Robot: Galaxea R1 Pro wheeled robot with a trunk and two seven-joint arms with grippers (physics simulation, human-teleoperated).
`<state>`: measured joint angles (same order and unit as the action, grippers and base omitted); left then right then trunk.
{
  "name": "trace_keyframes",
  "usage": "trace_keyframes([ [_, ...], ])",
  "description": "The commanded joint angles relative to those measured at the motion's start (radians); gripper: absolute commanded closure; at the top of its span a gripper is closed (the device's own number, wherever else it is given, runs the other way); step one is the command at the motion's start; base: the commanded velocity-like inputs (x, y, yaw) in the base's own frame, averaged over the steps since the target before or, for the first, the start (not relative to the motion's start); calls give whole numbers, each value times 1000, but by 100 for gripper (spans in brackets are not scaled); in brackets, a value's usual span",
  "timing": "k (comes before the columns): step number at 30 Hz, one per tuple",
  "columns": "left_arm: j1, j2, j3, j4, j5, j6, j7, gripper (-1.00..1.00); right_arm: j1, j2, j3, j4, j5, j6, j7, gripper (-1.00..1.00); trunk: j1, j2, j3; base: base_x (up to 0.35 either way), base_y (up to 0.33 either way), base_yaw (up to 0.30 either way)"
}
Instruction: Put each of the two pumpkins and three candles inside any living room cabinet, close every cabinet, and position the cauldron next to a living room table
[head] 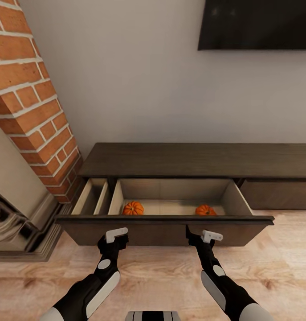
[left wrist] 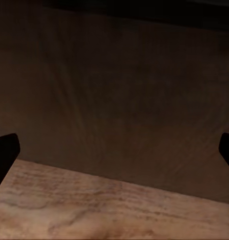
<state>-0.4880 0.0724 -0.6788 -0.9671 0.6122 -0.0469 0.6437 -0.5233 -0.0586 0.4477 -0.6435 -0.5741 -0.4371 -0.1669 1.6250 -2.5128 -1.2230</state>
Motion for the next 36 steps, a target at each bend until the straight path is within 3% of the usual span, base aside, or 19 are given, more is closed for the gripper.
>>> trace_keyframes([
  [1, -1, 1, -5, -1, 9, -5, 7, -100, -1, -2, 8, -1, -6, -4, -8, -100, 0, 0, -1, 201, 0, 0],
  [36, -1, 1, -5, -1, 9, -5, 7, -100, -1, -1, 8, -1, -3, -4, -8, -100, 0, 0, -1, 191, 0, 0],
])
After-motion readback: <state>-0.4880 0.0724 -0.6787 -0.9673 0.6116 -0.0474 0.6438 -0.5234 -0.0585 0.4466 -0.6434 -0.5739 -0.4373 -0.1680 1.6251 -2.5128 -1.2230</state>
